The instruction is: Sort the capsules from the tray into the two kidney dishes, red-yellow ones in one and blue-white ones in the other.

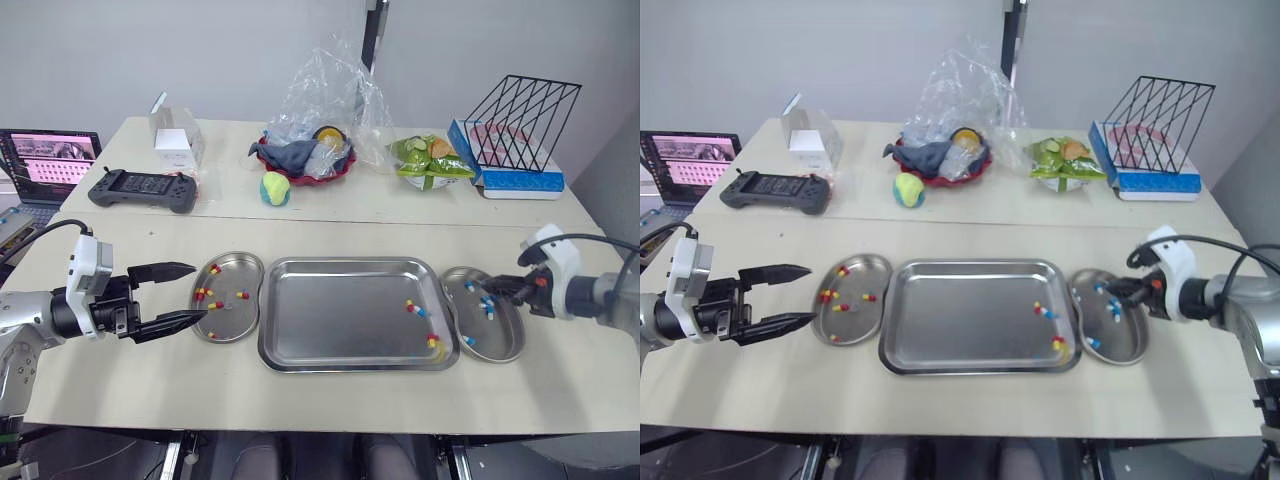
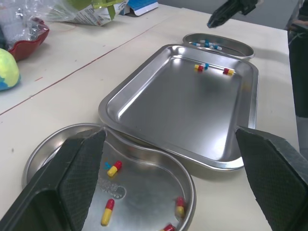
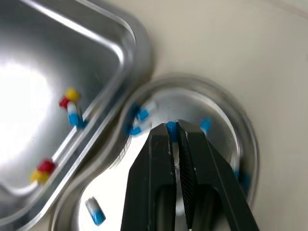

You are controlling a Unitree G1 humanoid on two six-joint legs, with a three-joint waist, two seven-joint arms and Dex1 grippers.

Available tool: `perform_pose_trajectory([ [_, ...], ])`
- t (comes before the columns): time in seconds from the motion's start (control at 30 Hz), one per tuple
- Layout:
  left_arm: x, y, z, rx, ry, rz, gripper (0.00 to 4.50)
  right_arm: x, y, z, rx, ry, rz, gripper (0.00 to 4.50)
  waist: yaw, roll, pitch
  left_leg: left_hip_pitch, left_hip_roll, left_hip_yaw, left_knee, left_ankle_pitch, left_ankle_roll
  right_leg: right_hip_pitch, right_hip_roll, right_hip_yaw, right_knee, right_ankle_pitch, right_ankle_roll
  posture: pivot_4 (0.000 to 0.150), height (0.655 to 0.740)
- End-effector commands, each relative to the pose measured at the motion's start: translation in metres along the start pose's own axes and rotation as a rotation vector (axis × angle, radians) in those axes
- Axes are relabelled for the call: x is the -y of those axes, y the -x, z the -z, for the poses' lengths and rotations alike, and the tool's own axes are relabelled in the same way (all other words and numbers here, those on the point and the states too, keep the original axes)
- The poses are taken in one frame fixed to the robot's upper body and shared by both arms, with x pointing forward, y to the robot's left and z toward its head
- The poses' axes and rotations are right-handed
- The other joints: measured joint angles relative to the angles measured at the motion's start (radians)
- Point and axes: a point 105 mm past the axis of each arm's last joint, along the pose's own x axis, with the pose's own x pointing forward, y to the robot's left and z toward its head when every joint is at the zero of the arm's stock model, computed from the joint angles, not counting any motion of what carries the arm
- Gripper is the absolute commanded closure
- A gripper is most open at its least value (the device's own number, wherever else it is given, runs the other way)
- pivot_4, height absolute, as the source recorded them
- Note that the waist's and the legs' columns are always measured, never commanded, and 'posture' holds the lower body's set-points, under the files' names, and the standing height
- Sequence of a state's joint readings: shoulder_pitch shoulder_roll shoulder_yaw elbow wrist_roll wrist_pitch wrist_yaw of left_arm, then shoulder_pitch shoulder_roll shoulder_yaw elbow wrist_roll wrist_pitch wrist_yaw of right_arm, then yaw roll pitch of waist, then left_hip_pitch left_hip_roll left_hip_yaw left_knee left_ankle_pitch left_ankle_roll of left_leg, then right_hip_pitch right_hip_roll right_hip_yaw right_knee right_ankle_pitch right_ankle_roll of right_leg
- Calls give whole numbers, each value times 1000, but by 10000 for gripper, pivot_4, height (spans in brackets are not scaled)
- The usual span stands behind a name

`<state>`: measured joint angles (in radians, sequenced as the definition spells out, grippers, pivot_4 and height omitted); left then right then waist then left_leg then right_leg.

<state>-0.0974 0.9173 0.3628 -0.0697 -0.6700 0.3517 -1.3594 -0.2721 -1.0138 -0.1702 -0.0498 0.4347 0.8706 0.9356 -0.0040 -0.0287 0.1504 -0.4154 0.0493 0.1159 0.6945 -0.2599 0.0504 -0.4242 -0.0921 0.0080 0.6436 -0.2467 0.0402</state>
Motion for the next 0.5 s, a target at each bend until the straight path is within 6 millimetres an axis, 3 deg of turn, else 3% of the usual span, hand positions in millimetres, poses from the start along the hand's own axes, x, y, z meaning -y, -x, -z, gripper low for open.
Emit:
perform_pose_trajectory([
  [0.03, 0, 0, -7, -1, -19, 23, 0, 3, 13, -7, 46, 33, 18, 44790, -5, 0, 0, 0, 0, 0, 0, 0, 0, 0, 0, 0, 0, 0, 0, 1500, 7204],
  [0.27, -3, 1, -6, -7, -33, 4, 0, -4, 9, 10, 36, -13, 8, 44790, -8, 0, 0, 0, 0, 0, 0, 0, 0, 0, 0, 0, 0, 0, 0, 1500, 7204],
  [0.37, -20, 4, -8, 12, -81, -94, 0, 3, 12, 8, 60, -25, 28, 34988, -5, 0, 0, 0, 0, 0, 0, 0, 0, 0, 0, 0, 0, 0, 1, 1500, 7204],
  [0.5, -27, 10, -6, 4, -95, -140, 0, 18, 26, 3, 90, -42, 52, 21061, -3, 0, 0, 0, 0, 0, 1, 0, 0, 1, 0, 1, 0, 0, 1, 1500, 7204],
])
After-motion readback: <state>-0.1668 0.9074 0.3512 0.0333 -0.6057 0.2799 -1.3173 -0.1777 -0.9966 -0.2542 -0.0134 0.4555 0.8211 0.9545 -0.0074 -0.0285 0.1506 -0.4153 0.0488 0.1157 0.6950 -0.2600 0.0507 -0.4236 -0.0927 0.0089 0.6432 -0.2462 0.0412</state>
